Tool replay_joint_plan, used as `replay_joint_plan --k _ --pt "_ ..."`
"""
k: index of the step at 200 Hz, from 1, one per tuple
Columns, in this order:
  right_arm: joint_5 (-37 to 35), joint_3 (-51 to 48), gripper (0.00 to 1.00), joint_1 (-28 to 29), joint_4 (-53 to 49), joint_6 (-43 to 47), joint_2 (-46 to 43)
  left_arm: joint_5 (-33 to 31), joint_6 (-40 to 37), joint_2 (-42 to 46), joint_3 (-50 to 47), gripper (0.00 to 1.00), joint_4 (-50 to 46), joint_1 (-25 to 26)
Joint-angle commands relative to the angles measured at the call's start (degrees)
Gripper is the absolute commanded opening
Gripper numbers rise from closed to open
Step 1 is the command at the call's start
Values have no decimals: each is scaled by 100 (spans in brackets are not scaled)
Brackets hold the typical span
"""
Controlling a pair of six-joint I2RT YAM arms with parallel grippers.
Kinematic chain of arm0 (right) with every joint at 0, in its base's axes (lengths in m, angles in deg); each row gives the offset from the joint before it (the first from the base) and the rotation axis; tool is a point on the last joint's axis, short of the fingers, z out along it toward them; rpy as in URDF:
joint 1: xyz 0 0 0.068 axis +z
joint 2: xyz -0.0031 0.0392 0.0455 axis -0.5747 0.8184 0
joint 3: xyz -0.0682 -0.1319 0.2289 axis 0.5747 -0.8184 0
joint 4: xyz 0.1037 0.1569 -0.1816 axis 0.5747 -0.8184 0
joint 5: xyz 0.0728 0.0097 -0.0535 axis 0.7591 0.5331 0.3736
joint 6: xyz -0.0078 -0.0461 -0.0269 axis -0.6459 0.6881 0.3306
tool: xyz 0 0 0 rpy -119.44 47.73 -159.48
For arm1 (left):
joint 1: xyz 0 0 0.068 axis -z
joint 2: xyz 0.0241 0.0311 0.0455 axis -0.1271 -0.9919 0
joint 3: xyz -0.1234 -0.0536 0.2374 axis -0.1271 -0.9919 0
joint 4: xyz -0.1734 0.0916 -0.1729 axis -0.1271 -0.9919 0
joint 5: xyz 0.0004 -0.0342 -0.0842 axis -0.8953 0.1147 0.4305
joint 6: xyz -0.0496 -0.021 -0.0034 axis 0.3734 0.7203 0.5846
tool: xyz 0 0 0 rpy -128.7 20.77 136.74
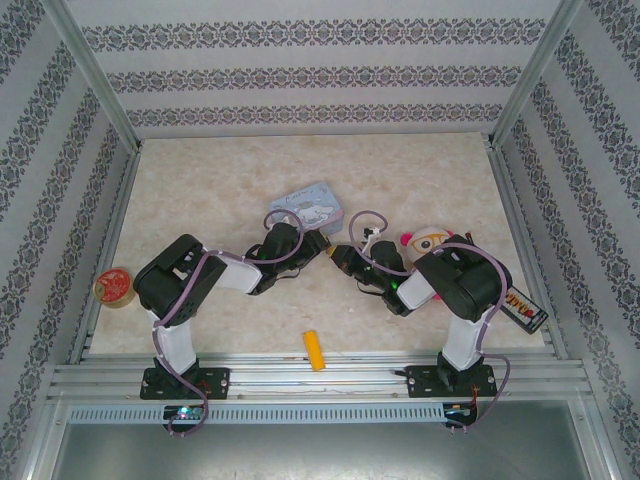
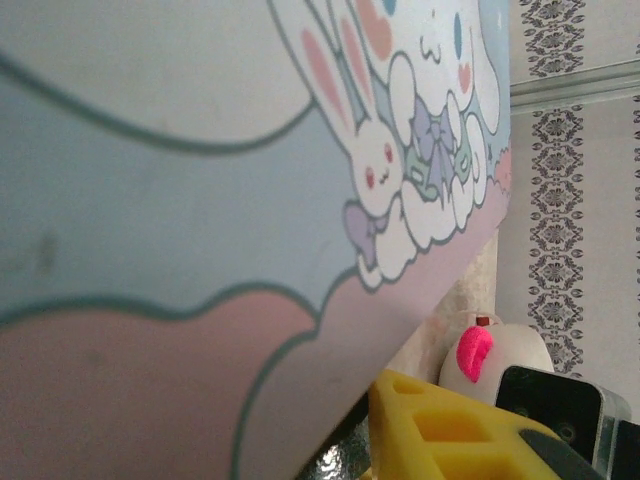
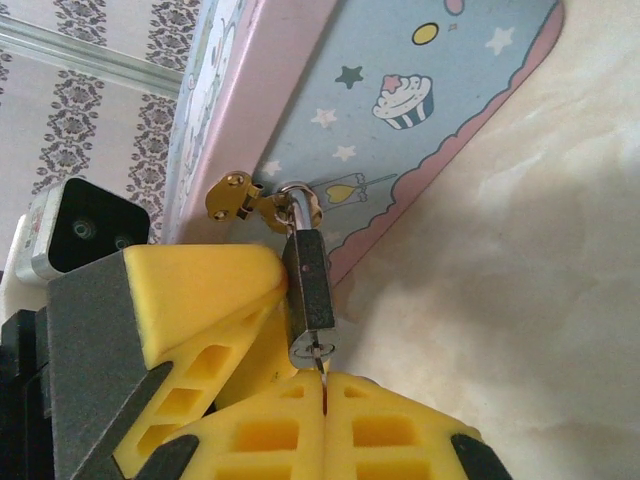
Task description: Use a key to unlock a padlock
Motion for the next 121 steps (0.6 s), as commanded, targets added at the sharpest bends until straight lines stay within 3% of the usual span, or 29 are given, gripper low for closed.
replay_joint_plan --k 1,31,94,121 --pt "18 145 0 -39 268 -16 86 114 109 -119 -42 29 418 -30" --pt "0 159 1 -61 294 -69 97 217 120 -152 -128 25 661 -29" --pt "18 38 20 -260 237 23 -85 246 142 -119 -247 18 805 -30" --pt "95 -11 22 -388 189 63 -141 248 146 -145 -254 16 811 -26"
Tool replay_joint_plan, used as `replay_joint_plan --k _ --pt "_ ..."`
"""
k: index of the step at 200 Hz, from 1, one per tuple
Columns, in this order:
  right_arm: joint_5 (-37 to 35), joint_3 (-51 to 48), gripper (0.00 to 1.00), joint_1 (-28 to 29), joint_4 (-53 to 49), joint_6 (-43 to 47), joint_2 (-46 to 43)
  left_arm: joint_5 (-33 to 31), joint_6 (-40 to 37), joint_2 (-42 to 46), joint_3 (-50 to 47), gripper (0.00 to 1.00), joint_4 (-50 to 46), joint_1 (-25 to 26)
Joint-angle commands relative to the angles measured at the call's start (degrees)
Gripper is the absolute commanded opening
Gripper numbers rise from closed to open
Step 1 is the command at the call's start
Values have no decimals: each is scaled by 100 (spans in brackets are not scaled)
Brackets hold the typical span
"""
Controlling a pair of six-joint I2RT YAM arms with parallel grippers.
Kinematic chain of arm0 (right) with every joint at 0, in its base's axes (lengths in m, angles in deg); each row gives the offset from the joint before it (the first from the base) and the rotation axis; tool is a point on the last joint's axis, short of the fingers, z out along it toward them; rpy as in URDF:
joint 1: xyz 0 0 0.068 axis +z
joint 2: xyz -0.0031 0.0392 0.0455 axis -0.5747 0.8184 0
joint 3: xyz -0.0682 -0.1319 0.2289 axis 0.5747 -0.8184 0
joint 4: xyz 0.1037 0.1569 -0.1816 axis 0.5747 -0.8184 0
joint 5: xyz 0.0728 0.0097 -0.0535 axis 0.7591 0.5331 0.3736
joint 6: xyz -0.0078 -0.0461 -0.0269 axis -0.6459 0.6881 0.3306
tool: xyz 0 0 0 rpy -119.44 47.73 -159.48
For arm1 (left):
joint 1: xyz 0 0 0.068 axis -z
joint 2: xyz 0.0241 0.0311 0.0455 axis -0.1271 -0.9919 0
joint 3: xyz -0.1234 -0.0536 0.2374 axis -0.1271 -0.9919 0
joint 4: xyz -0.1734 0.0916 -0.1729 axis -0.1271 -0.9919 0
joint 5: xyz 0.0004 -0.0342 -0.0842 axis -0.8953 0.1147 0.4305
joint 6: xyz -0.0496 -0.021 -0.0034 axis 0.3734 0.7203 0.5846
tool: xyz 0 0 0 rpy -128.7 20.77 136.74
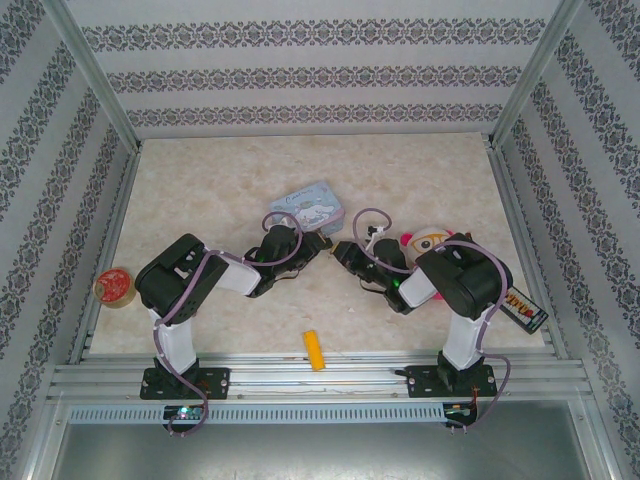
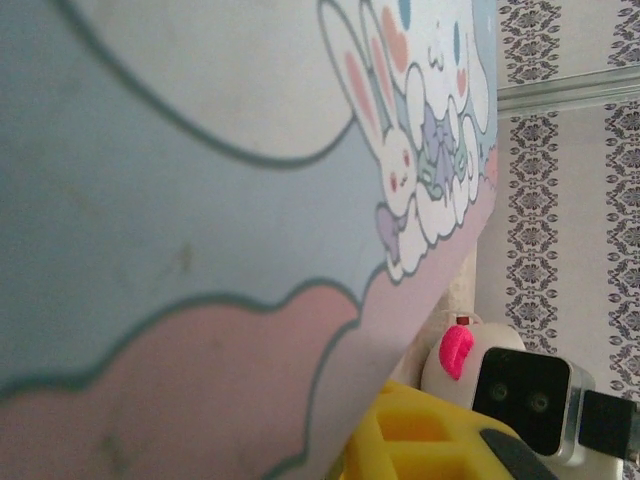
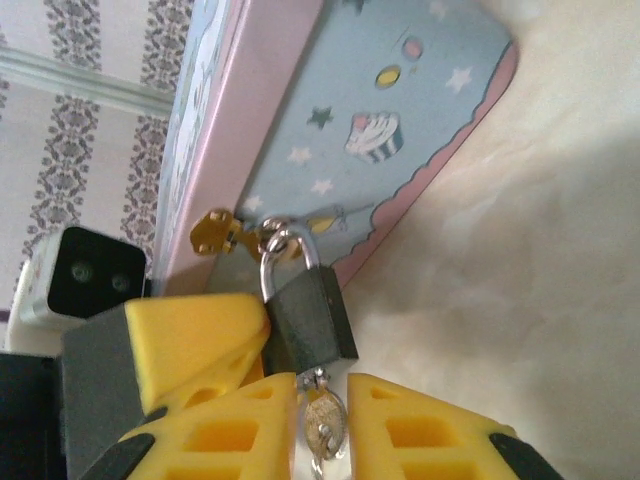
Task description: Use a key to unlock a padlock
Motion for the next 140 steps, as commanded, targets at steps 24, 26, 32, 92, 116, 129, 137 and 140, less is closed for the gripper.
replay_joint_plan --k 24,26,32,92,116,129,137,140 --pt "123 3 23 -143 160 135 -158 176 49 -125 -51 15 328 9" --pt "128 10 23 -154 152 141 -152 179 53 -127 -52 15 320 6" --pt "139 31 23 -152 120 165 -150 183 53 -136 -54 15 302 9" --pt "560 499 22 -438 -295 500 236 140 -42 -118 -16 18 -5 5" --pt "768 827 17 -545 -513 661 444 126 -58 -128 7 18 -33 5" --pt "817 1003 13 -572 -698 766 546 108 -60 -128 26 18 -68 5" --pt "833 1097 12 -574 -805 826 599 104 -70 -126 24 18 -85 5" --pt "840 1130 12 -578 -849 845 618 96 -68 -127 29 18 -91 5"
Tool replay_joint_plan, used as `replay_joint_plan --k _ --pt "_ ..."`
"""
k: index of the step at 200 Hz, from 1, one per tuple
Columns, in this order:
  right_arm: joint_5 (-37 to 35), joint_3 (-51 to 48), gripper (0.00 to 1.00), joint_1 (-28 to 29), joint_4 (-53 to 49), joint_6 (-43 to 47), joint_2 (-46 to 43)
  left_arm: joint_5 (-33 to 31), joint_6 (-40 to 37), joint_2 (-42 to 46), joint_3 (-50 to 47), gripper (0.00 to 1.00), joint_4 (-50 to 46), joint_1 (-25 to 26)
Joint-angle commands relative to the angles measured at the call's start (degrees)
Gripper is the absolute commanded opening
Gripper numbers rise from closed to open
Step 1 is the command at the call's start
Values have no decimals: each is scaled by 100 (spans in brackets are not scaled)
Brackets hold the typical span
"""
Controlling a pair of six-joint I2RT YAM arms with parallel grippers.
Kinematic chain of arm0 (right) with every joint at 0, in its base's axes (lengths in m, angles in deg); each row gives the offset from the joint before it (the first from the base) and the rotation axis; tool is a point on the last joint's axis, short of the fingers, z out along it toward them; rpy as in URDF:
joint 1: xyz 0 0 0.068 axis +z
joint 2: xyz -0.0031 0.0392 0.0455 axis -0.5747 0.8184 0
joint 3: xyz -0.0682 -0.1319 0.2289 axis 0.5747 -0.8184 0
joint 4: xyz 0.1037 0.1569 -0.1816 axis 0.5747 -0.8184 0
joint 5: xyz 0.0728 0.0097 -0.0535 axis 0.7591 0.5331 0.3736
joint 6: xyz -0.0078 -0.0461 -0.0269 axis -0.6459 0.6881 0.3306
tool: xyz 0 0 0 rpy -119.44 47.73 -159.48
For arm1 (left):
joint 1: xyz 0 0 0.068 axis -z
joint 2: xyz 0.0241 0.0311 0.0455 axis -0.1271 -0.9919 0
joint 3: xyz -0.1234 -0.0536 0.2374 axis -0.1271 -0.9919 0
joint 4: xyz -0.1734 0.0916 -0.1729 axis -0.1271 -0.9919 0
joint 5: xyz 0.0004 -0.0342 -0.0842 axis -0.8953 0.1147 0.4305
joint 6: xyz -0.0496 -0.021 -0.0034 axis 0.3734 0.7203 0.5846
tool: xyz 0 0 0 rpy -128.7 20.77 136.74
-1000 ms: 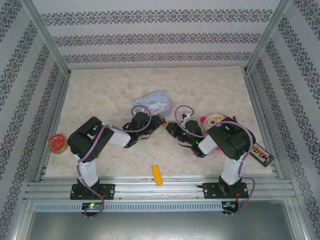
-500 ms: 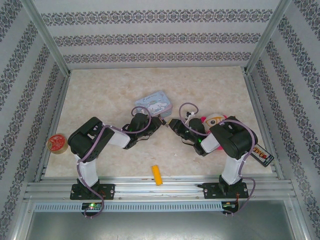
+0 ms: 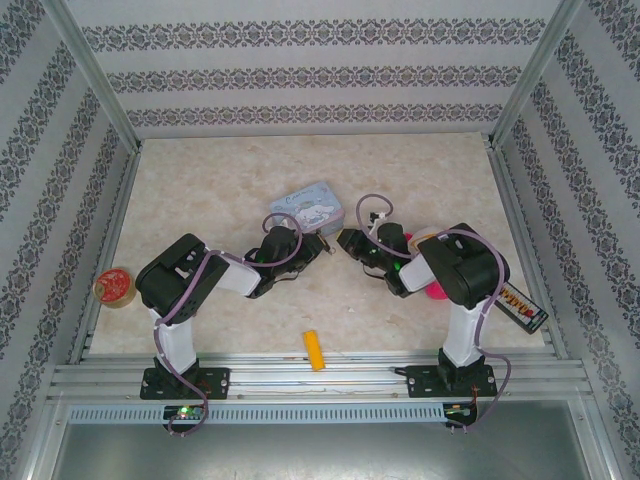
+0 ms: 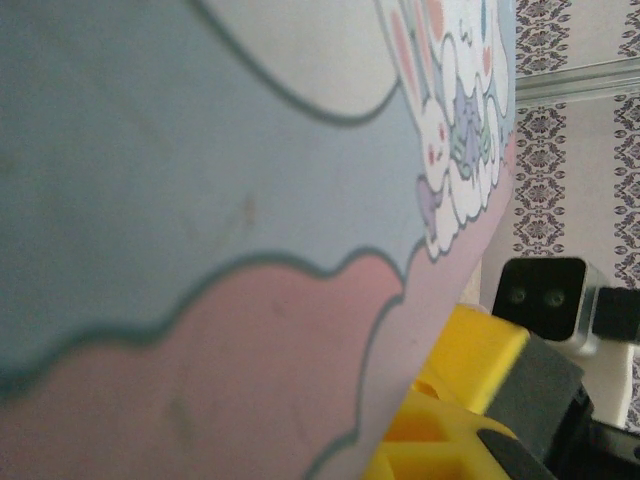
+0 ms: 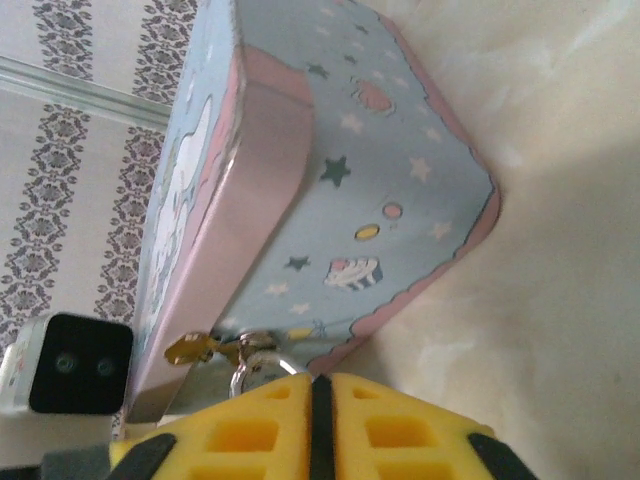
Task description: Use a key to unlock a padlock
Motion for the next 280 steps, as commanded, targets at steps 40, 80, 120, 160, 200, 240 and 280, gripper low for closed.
replay_joint_plan --k 40,80,120,160,200,240,280 --pt "352 576 8 -37 -731 451 363 -23 -174 -113 133 22 -344 5" --pt "408 620 7 98 -700 376 543 -111 -392 -129 282 24 -656 5" --pt "462 618 6 242 -564 270 651 -210 -677 -131 453 26 -973 24" --pt "472 581 6 330 -531 213 590 -260 -925 -166 618 25 -1158 64" --pt "424 454 6 367 -476 173 454 -254 -945 -175 639 19 -1163 84" --pt "331 233 6 346 -553 255 150 -227 -1032 -44 645 9 -1334 86" --pt "157 -53 8 333 -841 524 -241 -158 -1015 186 585 0 -1542 84"
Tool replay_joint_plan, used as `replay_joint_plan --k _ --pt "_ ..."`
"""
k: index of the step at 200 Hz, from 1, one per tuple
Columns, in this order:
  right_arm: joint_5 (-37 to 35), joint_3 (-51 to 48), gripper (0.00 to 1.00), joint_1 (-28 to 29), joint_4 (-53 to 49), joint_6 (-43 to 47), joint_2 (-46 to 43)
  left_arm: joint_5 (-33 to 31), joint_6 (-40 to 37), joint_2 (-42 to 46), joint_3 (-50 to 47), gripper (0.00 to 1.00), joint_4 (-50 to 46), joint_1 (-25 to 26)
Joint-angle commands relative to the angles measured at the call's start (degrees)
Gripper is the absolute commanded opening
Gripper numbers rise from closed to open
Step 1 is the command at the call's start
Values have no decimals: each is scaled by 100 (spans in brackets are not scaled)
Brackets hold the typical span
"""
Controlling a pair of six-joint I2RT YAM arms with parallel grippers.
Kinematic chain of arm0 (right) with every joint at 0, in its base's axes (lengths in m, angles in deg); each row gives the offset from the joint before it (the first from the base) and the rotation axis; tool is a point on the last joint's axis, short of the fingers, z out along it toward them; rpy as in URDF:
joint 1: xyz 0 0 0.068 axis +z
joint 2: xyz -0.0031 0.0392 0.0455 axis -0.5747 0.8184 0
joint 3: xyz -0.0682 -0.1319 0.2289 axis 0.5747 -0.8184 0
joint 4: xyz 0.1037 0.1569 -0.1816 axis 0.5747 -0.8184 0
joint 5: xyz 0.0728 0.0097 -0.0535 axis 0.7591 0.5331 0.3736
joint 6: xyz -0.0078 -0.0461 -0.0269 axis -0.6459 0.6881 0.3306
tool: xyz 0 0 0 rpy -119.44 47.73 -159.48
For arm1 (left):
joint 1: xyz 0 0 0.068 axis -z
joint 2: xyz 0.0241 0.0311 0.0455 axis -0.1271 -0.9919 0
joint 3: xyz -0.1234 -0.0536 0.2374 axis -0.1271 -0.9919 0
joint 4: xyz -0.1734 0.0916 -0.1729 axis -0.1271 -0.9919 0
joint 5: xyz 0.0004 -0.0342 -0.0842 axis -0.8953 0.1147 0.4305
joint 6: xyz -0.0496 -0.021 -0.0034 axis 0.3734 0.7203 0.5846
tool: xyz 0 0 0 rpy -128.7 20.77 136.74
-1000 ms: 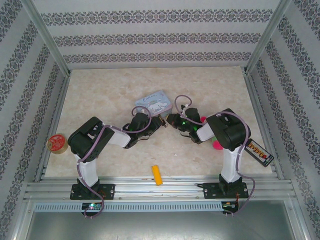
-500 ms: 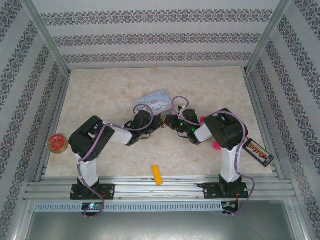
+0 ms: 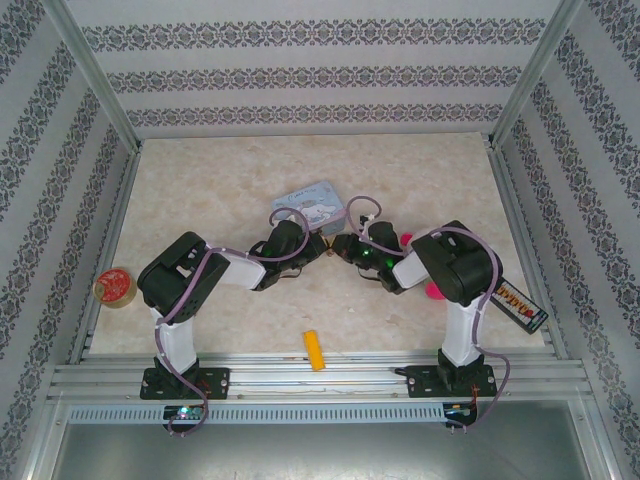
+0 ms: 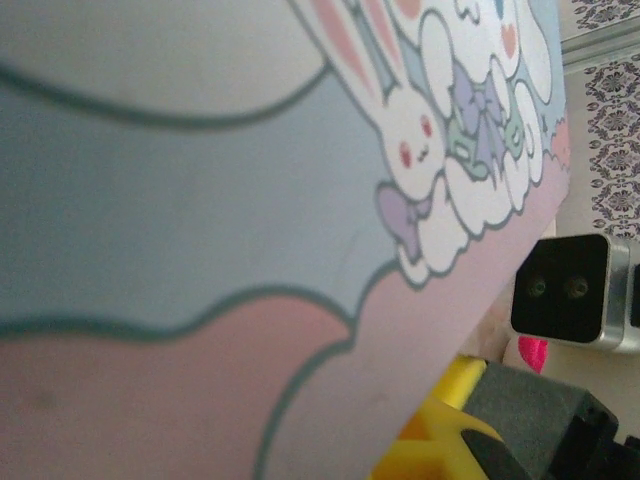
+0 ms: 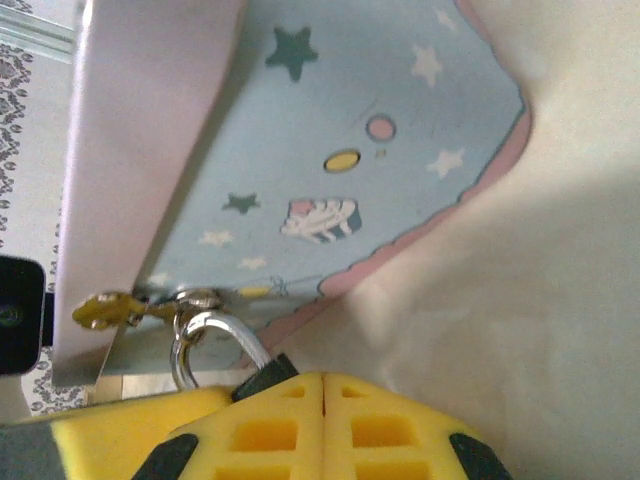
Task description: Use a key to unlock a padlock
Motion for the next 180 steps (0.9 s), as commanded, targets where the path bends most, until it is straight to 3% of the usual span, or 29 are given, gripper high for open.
replay_joint_plan --k 1,33,65,117,180 --pt "23 -228 8 101 -198 249 -335 45 -82 240 56 0 -504 40" --pt "-218 -534 11 148 -664 688 -862 332 -30 604 177 0 -1250 5" --pt "-839 -695 16 413 -1792 1469 -1647 468 -97 920 421 0 -2290 -64" --pt "-2827 184 27 1603 -4631 3028 -2524 556 41 977 508 0 -2635 -102" --pt "-3348 594 27 2072 -4986 3439 -2187 854 238 843 531 0 -2483 -162"
